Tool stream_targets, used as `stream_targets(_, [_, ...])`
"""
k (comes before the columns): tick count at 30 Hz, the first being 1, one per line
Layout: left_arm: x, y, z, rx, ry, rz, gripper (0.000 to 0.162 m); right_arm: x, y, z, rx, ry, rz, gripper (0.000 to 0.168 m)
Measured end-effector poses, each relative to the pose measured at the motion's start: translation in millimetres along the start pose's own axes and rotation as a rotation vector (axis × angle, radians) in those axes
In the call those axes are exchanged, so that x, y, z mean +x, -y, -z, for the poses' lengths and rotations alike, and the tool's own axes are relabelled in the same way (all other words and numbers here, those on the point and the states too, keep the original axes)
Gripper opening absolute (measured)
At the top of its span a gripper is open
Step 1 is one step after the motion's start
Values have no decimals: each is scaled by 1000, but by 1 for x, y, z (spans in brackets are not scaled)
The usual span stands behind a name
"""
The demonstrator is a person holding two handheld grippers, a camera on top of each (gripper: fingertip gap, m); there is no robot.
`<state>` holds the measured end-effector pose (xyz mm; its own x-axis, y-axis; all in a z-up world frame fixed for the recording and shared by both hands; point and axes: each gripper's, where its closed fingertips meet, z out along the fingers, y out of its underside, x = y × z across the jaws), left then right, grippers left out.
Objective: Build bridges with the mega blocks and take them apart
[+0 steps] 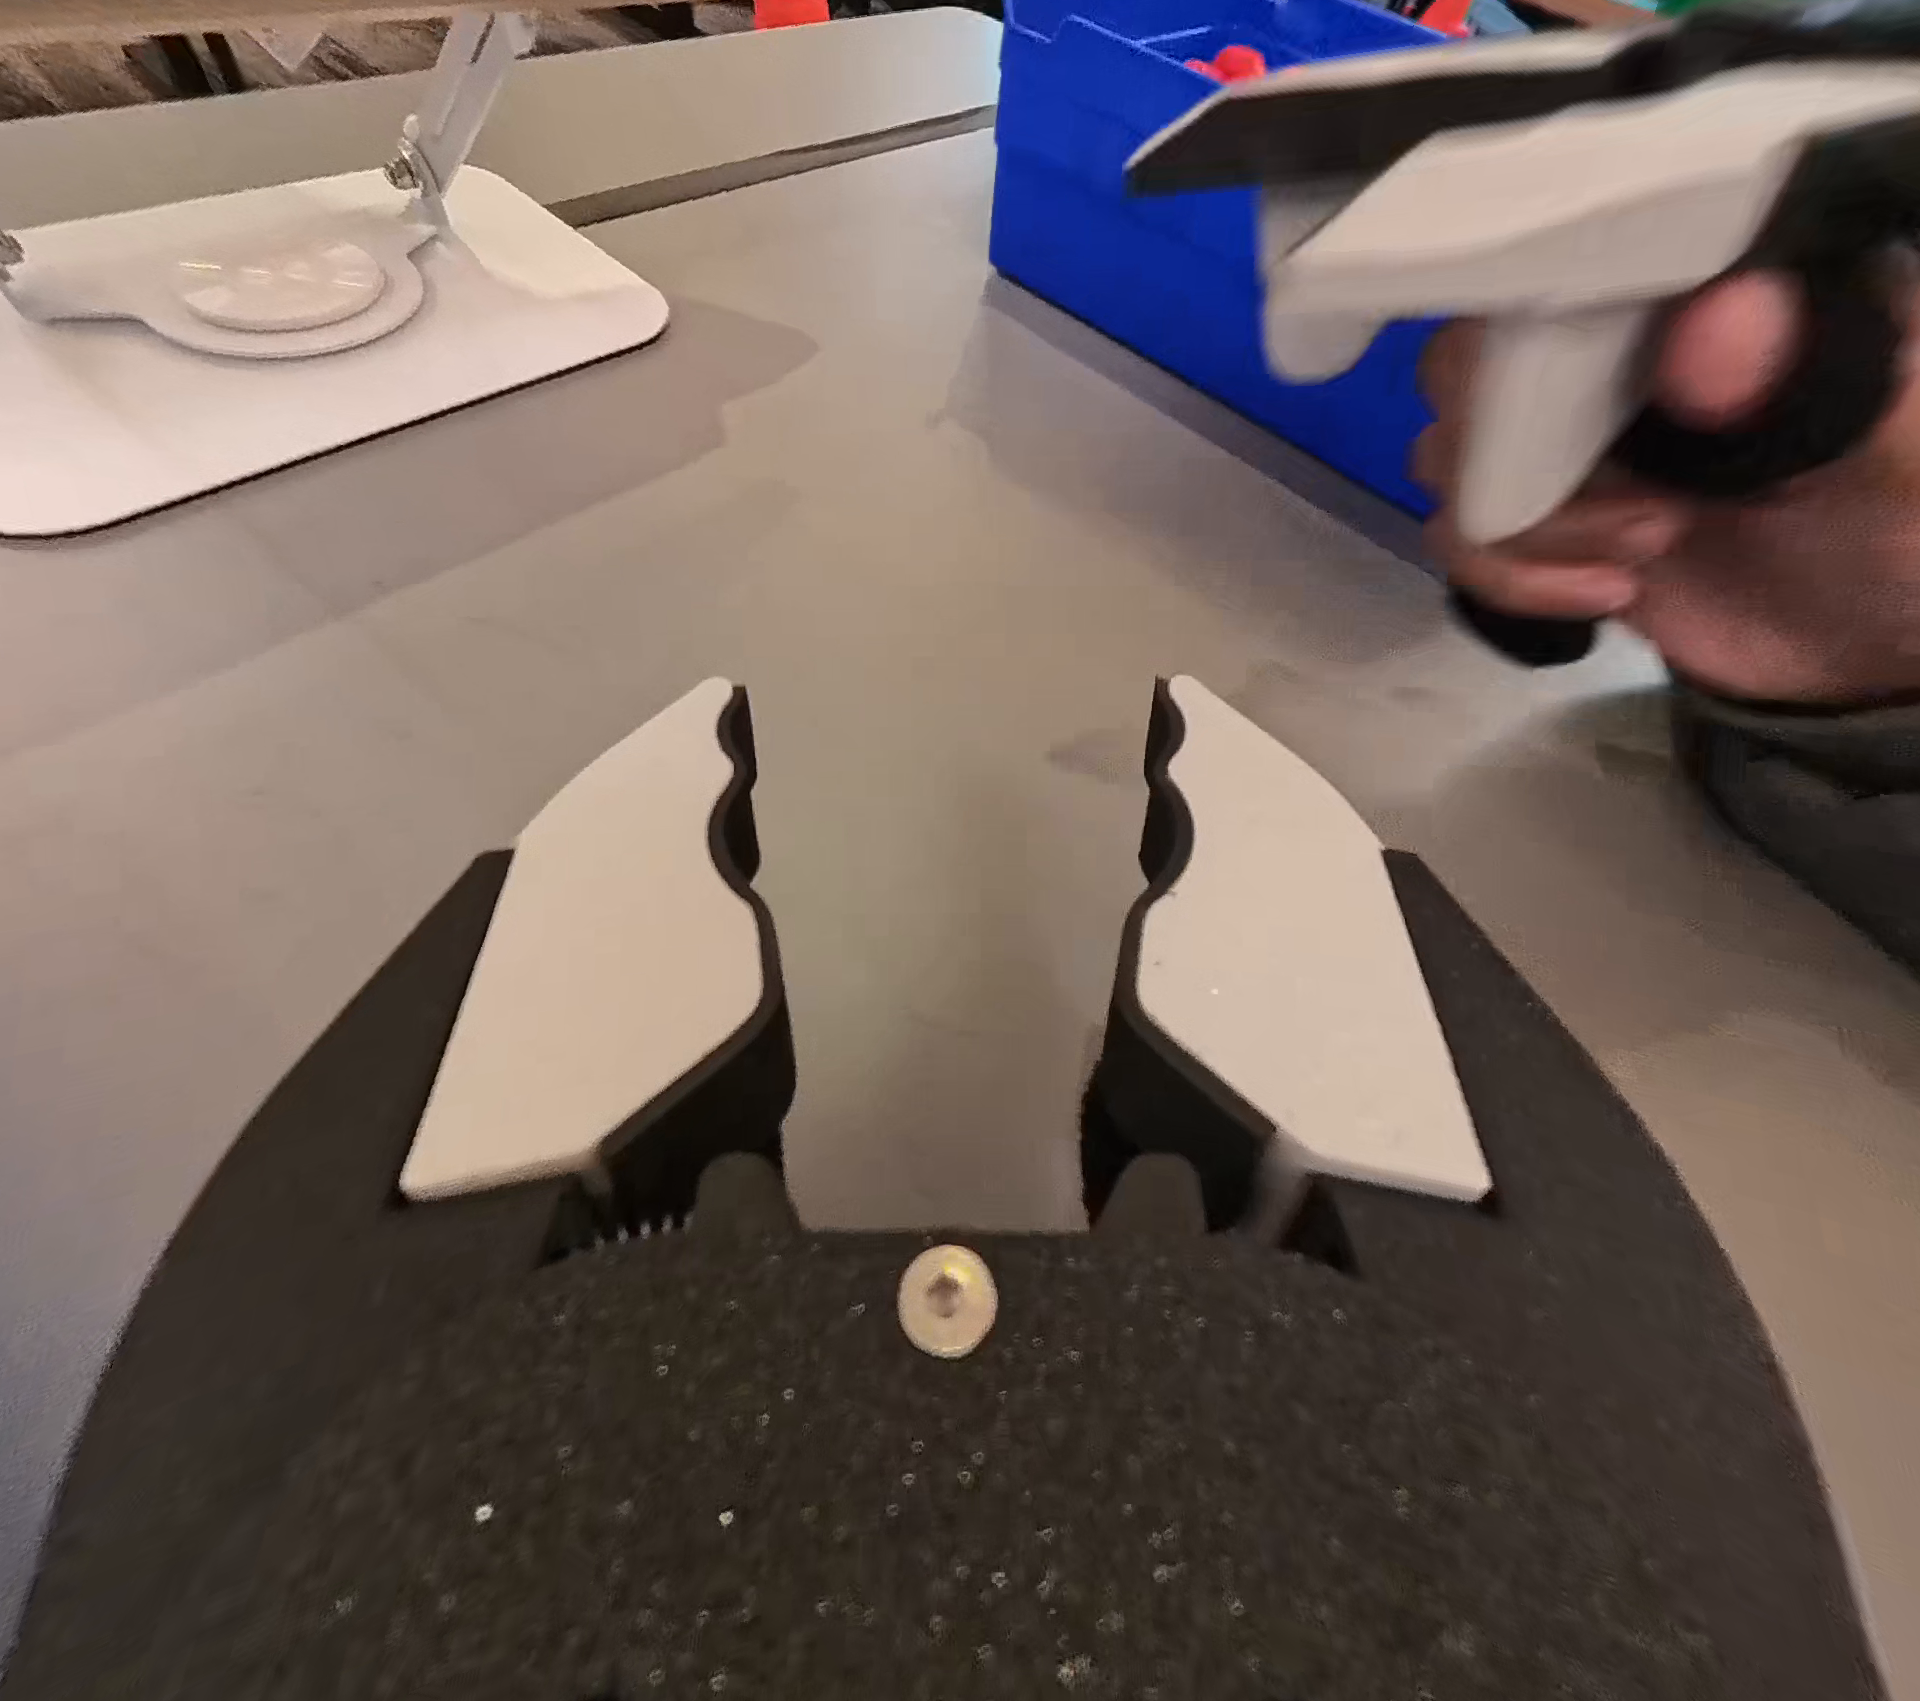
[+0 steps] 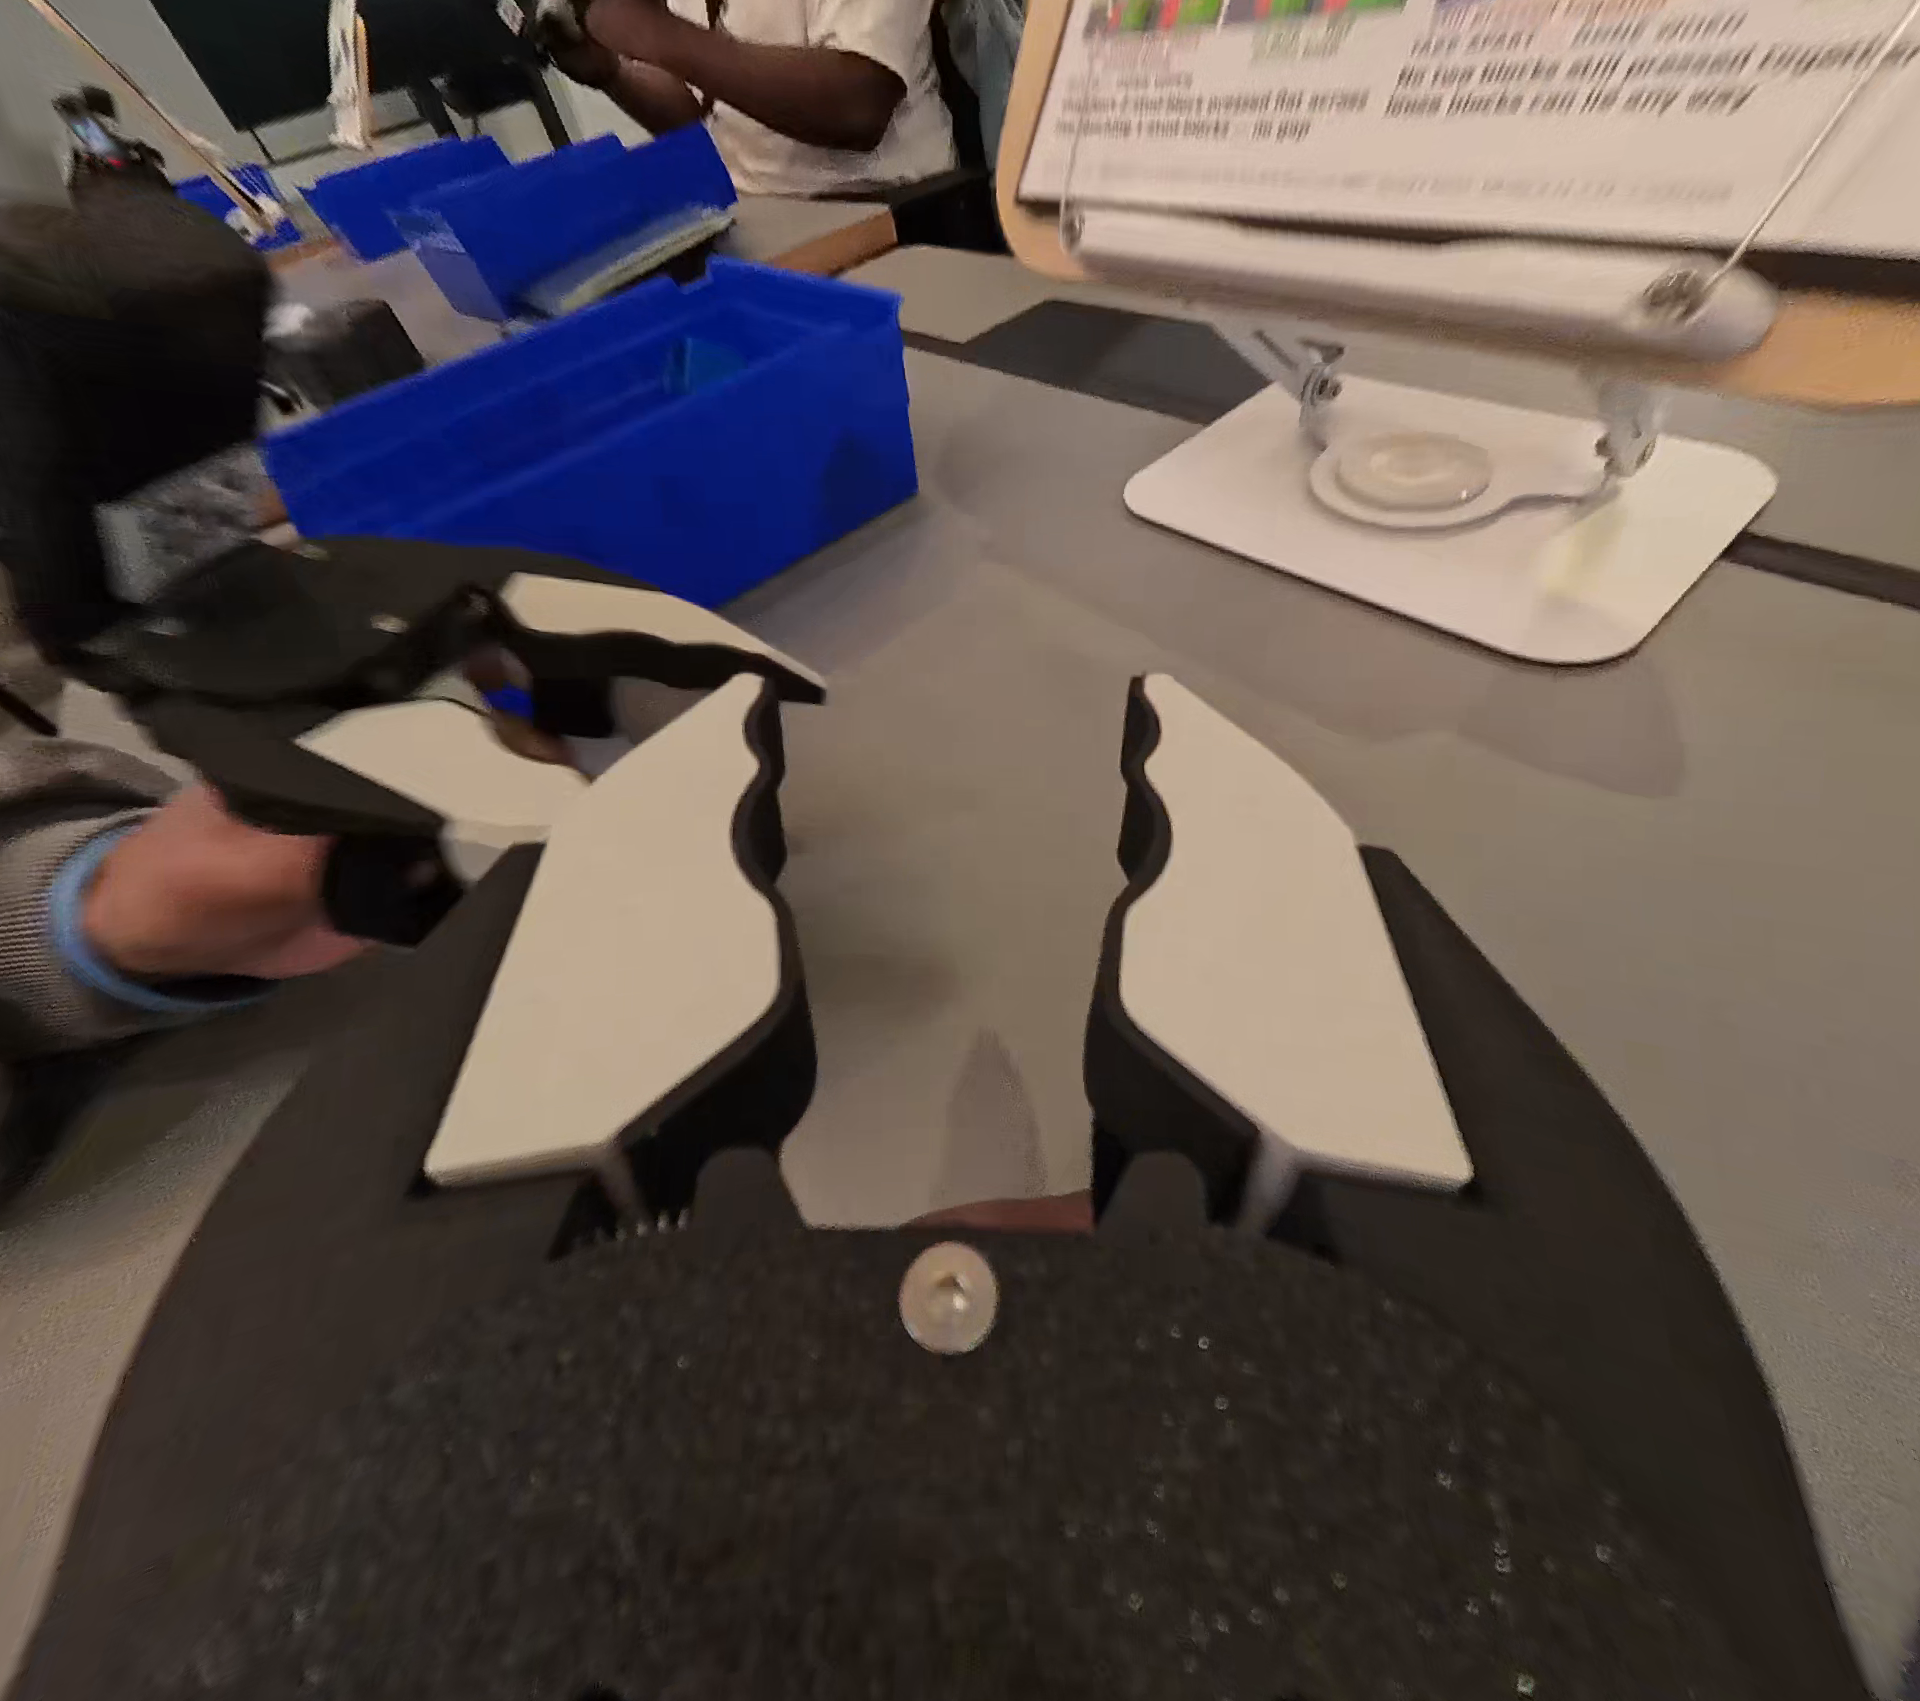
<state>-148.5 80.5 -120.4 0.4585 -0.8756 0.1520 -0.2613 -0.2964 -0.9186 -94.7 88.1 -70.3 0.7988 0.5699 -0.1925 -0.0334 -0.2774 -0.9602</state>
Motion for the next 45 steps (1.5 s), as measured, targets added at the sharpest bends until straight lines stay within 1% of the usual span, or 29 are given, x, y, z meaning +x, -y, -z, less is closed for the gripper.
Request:
stream_targets(2, [8,-7,6,-20,15,2,72,4,-22,-11,-62,8,17,62])
stream_targets(3, [12,-10,10,-36,23,4,72,9,-27,-11,-68,0,27,61])
stream_targets(5, [22,-12,23,-61,34,32,72,16,-24,-8,-24,-12,41,55])
stream_targets(7, [29,-6,45,-81,45,41,72,20,-23,-4,5,-18,37,55])
stream_targets(9, [19,2,79,-91,121,21,74,22,-19,0,35,-30,37,54])
stream_targets(11, [-12,12,123,-89,243,22,73,22,-18,1,50,-32,35,53])
stream_targets(14, [-80,28,191,-41,416,131,72,16,-21,-2,39,-12,38,52])
stream_targets(16, [-135,26,219,-70,540,177,74,11,-23,-6,25,3,54,52])
stream_targets(17, [-163,20,226,-108,602,171,74,8,-25,-7,17,11,66,52])
stream_targets(19, [-214,-4,224,-237,665,172,80,2,-28,-10,-1,28,96,51])
stream_targets(21, [-250,-33,212,-363,674,203,84,-3,-30,-11,-12,37,132,49])
stream_targets(23, [-271,-50,197,-410,660,224,87,-7,-33,-11,-23,44,158,47])
stream_targets(26, [-291,-68,186,-477,706,214,88,-9,-34,-10,-27,53,160,44])
stream_targets(27, [-294,-72,183,-495,712,217,82,-8,-34,-9,-28,54,154,44])
stream_targets(28, [-296,-76,182,-506,721,218,65,-7,-34,-9,-28,53,147,44])
stream_targets(31, [-293,-75,183,-527,707,190,64,-4,-32,-7,-18,57,118,43])
stream_targets(33, [-284,-65,188,-524,689,149,65,-2,-31,-6,-11,57,98,43])
stream_targets(34, [-278,-54,192,-510,689,127,64,-1,-30,-5,-5,59,88,43])
stream_targets(36, [-258,-18,196,-426,656,76,64,1,-28,-5,5,57,74,43])
stream_targets(38, [-221,24,187,-343,556,25,64,4,-26,-5,15,49,65,43])
stream_targets(40, [-179,57,168,-308,468,-30,64,6,-25,-6,23,45,54,43])
stream_targets(42, [-142,79,142,-298,445,-65,64,9,-26,-6,20,35,52,43])
stream_targets(44, [-109,87,107,-294,410,-78,64,11,-27,-6,17,28,57,43])
stream_targets(45, [-92,84,84,-316,365,-89,64,11,-27,-6,15,26,59,43])
